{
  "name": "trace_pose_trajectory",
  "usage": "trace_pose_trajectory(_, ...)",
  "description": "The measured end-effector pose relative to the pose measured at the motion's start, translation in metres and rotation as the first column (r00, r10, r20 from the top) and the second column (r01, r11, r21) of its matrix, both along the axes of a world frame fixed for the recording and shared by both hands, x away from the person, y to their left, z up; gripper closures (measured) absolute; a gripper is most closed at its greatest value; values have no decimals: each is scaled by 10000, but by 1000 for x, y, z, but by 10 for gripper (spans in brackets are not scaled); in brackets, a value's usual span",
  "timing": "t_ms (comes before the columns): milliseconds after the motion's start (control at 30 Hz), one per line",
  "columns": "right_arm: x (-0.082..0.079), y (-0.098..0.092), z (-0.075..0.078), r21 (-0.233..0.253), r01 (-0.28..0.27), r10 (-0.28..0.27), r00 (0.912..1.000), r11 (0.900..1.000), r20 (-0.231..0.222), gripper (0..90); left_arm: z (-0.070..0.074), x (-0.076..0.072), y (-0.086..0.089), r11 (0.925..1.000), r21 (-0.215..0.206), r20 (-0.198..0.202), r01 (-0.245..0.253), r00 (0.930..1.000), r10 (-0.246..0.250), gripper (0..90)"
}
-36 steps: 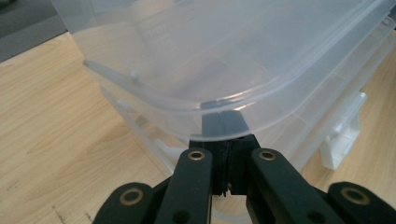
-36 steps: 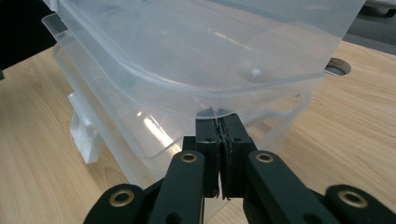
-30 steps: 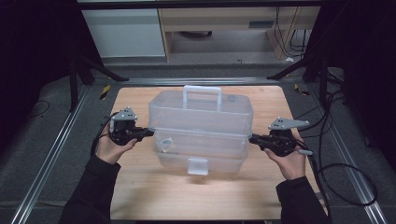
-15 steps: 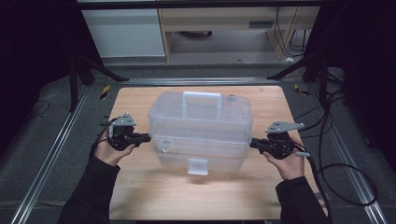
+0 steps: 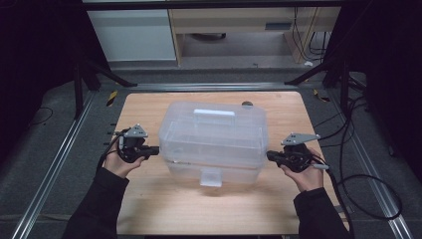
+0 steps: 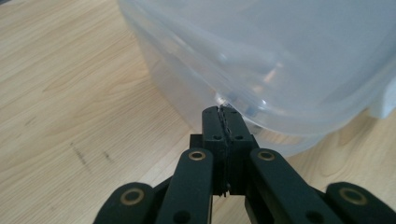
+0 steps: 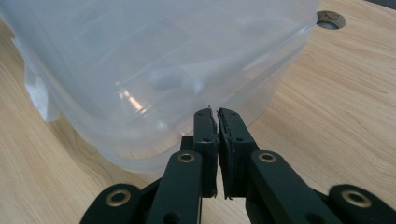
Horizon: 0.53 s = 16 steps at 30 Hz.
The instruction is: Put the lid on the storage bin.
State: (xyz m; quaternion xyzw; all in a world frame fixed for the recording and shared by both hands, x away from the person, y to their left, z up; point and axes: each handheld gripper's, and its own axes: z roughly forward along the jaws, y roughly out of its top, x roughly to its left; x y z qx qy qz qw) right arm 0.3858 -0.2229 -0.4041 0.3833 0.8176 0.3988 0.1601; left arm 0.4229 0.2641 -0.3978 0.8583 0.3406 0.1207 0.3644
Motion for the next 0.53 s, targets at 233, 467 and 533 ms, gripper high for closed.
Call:
trace_pose_trajectory(233, 5, -18, -9, -167, 564, -560, 9981, 9983, 252, 721, -7, 6, 10, 9987, 70, -135, -499, 9987, 500, 860)
trace_pose_trajectory(467, 13, -40, -24, -26, 1503, -1500, 9878, 9886, 412, 480, -21, 15, 28, 9903, 84, -206, -1385, 9901, 1386, 711)
trace_pose_trajectory(533, 16, -49, -33, -201, 1965, -1954, 9796, 9803, 467, 395, -30, 20, 38, 9805, 227, -134, -1952, 9806, 1955, 629)
